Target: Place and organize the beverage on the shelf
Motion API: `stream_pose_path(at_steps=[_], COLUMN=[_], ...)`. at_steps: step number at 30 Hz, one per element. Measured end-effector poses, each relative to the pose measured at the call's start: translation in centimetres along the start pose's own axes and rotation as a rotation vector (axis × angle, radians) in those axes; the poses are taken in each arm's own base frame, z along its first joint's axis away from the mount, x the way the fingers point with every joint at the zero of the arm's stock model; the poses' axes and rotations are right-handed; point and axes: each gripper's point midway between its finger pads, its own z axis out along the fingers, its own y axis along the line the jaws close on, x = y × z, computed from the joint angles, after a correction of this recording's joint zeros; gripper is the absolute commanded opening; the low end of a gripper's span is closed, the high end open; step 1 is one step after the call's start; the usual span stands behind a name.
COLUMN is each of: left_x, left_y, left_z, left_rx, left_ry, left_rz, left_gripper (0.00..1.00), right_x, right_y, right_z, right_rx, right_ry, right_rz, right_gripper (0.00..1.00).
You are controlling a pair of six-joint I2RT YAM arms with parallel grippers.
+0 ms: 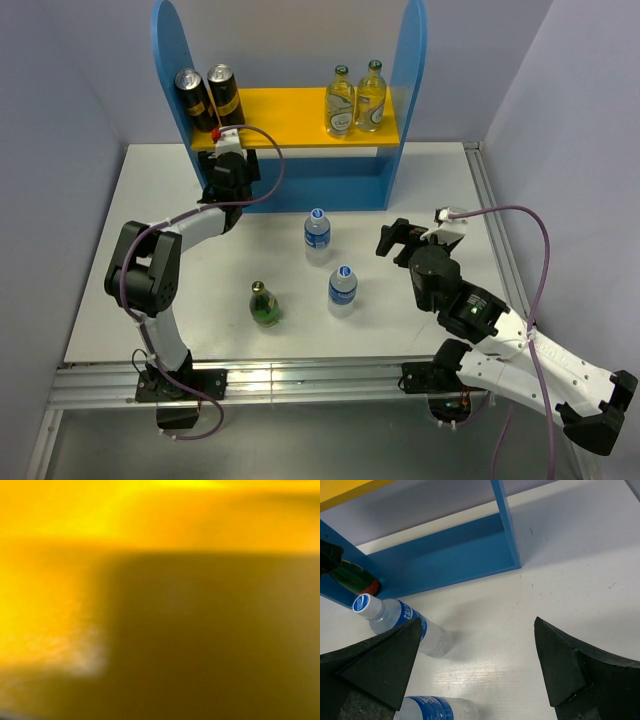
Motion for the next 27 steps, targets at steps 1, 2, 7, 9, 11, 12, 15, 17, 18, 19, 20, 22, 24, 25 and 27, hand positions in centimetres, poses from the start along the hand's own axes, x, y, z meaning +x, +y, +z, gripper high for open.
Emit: stream_pose_path(at_steps=[1, 2, 7, 9, 11, 12, 15, 17, 18, 19, 20, 22, 24, 25, 27], left_x=[0.0, 0.0, 0.2, 0.4, 0.4, 0.0, -2.4, -4.8, -5.7, -6.9, -7.2, -8.9, -9.4, -9.3, -8.9], left_y=[0.0, 0.0, 0.4, 0.6, 0.7, 0.5, -0.2, -0.7, -0.7, -0.7, -0.6, -0.4, -0.1, 0.1, 0.2], left_z=[0.0, 0.0, -0.9, -1.7, -2.7, -3.3, -5.6, -7.7, -8.6, -9.8, -10.6, -12.9, -15.2, -16.0, -18.2], left_rx=[0.000, -0.001, -0.004, -0.006, -0.007, -0.001, 0.029, 0.055, 0.063, 0.072, 0.073, 0.093, 0.113, 0.118, 0.136], left_ry=[0.001, 0.004, 0.031, 0.051, 0.068, 0.066, 0.037, 0.001, -0.014, -0.033, -0.035, -0.060, -0.059, -0.049, -0.029], left_rz=[-0.003, -0.004, -0.006, 0.003, 0.009, -0.002, -0.043, -0.080, -0.095, -0.117, -0.128, -0.164, -0.190, -0.193, -0.204], left_gripper=[0.99, 0.99, 0.99, 0.99, 0.99, 0.99, 0.99, 0.99, 0.99, 0.99, 0.99, 0.99, 0.99, 0.99, 0.99], right_x=[0.0, 0.0, 0.0, 0.0, 0.1, 0.1, 0.5, 0.8, 0.9, 0.9, 1.0, 1.1, 1.1, 1.2, 1.3], right_y=[0.0, 0.0, 0.0, 0.1, 0.0, 0.0, -0.1, -0.2, -0.2, -0.2, -0.2, -0.2, -0.2, -0.1, -0.1], right_z=[0.0, 0.0, 0.0, 0.0, 0.0, 0.0, 0.1, 0.1, 0.1, 0.2, 0.2, 0.2, 0.2, 0.3, 0.3], right_rx=[0.000, 0.000, -0.002, -0.003, -0.003, -0.003, -0.001, 0.000, -0.001, 0.000, 0.000, 0.000, 0.002, 0.002, 0.003], right_ry=[0.000, 0.000, 0.000, 0.001, 0.002, 0.002, 0.007, 0.011, 0.013, 0.013, 0.014, 0.016, 0.018, 0.019, 0.021], right_rz=[0.000, 0.000, 0.002, 0.001, 0.001, 0.000, -0.005, -0.009, -0.010, -0.010, -0.010, -0.011, -0.011, -0.011, -0.014], right_gripper=[1.00, 1.00, 1.00, 1.00, 1.00, 1.00, 1.00, 1.00, 1.00, 1.00, 1.00, 1.00, 1.00, 1.00, 1.00])
